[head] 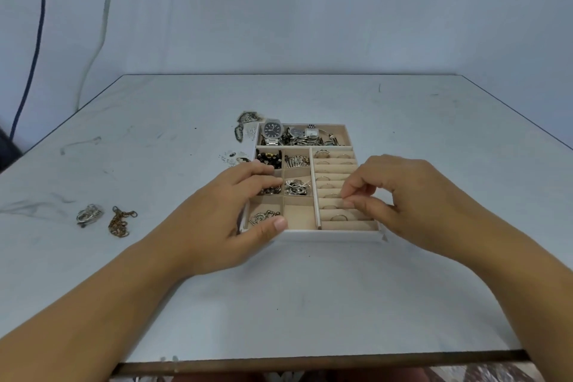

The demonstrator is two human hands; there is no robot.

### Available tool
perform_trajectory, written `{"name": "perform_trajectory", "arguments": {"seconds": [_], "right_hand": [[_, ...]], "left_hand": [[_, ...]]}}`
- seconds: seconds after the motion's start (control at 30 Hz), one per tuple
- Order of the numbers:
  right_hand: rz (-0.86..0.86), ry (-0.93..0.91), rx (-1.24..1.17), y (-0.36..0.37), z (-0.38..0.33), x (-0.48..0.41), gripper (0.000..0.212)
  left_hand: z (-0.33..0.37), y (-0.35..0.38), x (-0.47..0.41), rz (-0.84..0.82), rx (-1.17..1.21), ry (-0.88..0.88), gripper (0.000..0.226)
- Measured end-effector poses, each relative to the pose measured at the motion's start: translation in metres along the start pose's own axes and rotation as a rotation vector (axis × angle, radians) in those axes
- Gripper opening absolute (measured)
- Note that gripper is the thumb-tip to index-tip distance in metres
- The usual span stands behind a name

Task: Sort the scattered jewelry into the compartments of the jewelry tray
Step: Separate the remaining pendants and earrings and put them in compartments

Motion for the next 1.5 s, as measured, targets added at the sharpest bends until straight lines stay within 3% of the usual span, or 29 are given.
{"name": "perform_trajectory", "arguments": {"seconds": [0.3,0.77,0.97,1.13,1.33,1.5], "right_hand": [[0.007,0.044,0.017,0.007,0.012,0.018,0.01],[-0.221,0.062,0.047,0.014,0.012,0.02,0.018],[-0.158,-0.081,0.09,0.013,-0.027,-0.022,0.027],[-0.209,-0.206,0.063,0.045,-0.066,-0.072,0.018],[-0.294,-0.313,0.052,0.092,-0.106,-0.119,0.021],[-0.365,-0.337,0.019,0.132,-0.133,-0.147,0.023]], "left_hand": [[0.0,0.002,-0.001,-0.008,-0.001,0.003,0.065],[0.001,0.001,-0.001,0.008,0.007,0.013,0.064],[-0.006,-0.013,-0.002,-0.004,0.021,-0.014,0.06],[-0.045,-0.065,0.015,0.069,-0.071,-0.149,0.054],[-0.113,-0.115,0.06,0.125,-0.189,-0.325,0.023],[-0.155,-0.124,0.088,0.113,-0.246,-0.407,0.026]]}}
Point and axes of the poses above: each hand's wrist, its own x-axis away from the middle knuckle, its own y-axis out of the palm, z = x × y, the point moved 10 cm from there along -x, towards the middle knuckle, and after that the axes turned 12 degrees about -y, right-handed, at the moved point
